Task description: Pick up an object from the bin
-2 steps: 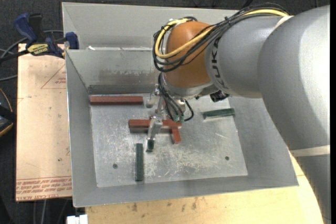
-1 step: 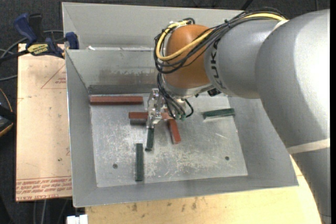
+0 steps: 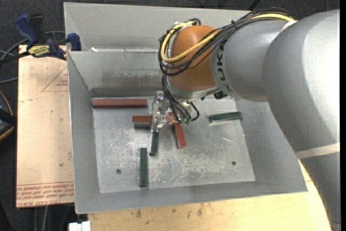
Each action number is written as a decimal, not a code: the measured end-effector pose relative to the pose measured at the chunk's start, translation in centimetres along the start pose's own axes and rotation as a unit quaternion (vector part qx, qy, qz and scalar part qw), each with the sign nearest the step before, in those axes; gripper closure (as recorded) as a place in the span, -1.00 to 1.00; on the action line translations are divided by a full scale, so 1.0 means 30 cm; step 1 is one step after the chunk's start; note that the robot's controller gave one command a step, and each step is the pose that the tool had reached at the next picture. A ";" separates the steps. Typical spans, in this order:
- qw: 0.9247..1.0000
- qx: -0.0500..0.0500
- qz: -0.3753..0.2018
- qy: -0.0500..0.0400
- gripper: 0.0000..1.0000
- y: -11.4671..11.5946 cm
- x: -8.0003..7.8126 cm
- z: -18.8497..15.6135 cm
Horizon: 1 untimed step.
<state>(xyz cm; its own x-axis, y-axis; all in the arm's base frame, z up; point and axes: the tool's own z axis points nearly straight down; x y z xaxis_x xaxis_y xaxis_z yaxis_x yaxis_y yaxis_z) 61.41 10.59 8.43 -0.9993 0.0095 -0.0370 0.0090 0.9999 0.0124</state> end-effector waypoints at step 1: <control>1.000 0.005 0.012 0.014 1.00 -0.012 0.013 -0.080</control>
Offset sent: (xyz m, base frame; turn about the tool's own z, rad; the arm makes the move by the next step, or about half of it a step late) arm -0.0008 0.0037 0.1407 0.0086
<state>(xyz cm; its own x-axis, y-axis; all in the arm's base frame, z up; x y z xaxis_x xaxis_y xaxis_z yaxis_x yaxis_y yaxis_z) 60.94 10.22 10.82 -0.9994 0.0333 -0.0084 0.0332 0.9994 0.0030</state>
